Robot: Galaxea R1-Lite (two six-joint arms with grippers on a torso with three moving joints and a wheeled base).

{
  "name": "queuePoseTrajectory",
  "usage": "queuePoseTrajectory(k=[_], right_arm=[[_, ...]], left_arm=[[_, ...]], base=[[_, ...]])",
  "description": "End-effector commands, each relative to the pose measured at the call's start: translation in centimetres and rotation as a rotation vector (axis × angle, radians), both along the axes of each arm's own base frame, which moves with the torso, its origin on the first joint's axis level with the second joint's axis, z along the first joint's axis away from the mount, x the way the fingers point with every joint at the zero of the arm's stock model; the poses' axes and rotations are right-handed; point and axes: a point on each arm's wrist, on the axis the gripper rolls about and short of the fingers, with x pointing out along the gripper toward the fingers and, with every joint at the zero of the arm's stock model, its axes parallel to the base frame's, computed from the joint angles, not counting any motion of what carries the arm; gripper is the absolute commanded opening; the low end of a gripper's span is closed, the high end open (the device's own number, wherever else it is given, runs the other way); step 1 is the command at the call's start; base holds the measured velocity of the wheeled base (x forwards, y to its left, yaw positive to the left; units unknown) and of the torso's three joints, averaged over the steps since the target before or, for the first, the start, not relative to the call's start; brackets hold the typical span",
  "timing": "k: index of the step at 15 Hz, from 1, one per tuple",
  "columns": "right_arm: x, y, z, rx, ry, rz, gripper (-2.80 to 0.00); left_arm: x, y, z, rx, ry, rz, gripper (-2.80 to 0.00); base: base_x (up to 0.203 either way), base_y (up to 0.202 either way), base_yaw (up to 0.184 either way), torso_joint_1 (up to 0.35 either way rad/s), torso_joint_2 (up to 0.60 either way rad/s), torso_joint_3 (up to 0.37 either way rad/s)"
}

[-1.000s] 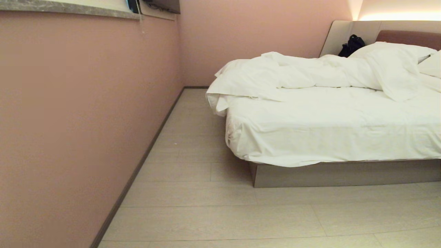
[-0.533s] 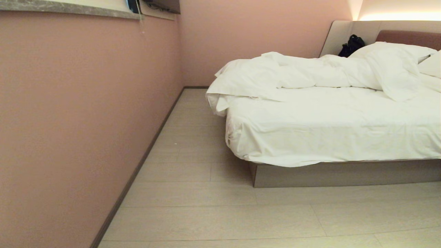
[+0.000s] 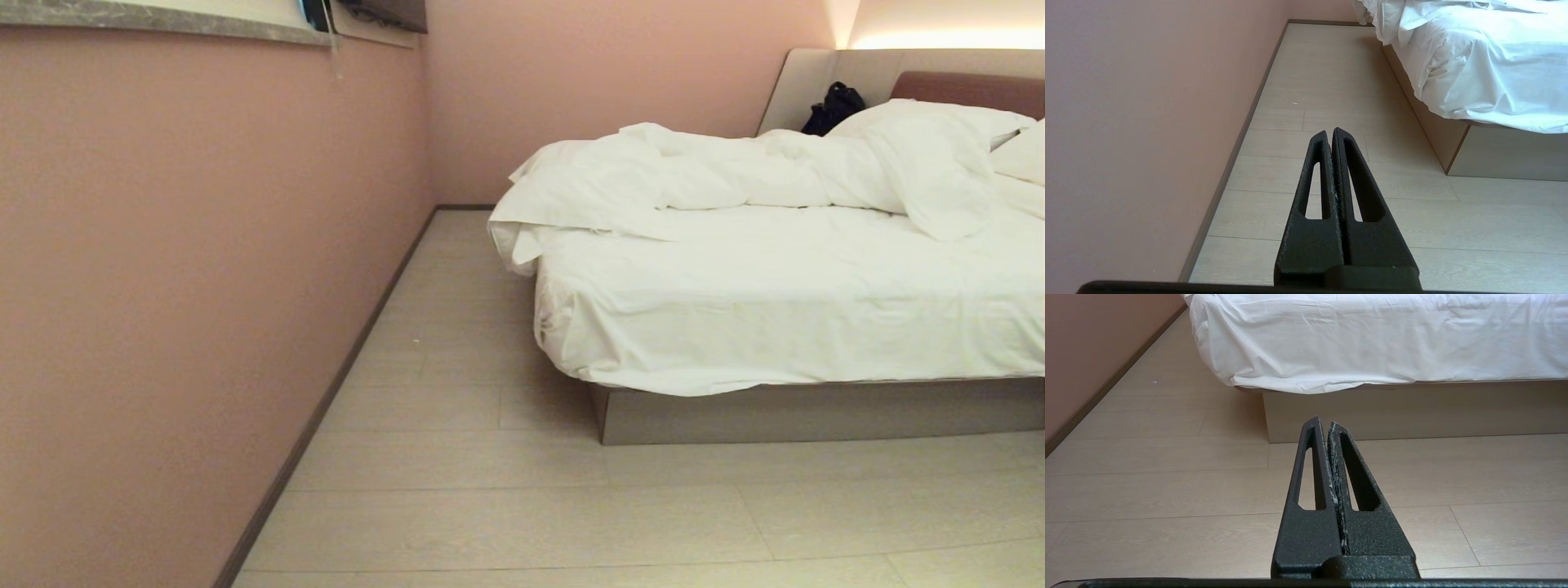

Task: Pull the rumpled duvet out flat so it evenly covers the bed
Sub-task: Hold the folded corner of the quilt

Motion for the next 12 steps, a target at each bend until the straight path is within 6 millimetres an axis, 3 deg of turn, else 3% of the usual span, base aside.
queuePoseTrajectory(k=[1, 4, 12], right_arm=[[0.0, 0.0, 0.0, 0.0, -0.001, 0.0, -2.8], [0.0, 0.0, 0.0, 0.0, -0.001, 0.0, -2.8], [0.0, 0.0, 0.0, -0.001, -0.001, 0.0, -2.8]], left_arm=[[0.0, 0.0, 0.01, -0.001, -0.001, 0.002, -2.8], [0.0, 0.0, 0.01, -0.001, -0.001, 0.002, -2.8], [0.0, 0.01, 0.01, -0.001, -0.001, 0.003, -2.8]], base=[[0.0, 0.0, 0.0, 0.0, 0.0, 0.0], [0.035, 0.0, 0.001, 0.002, 0.0, -0.001], [0.193, 0.0, 0.001, 0.003, 0.0, 0.003]])
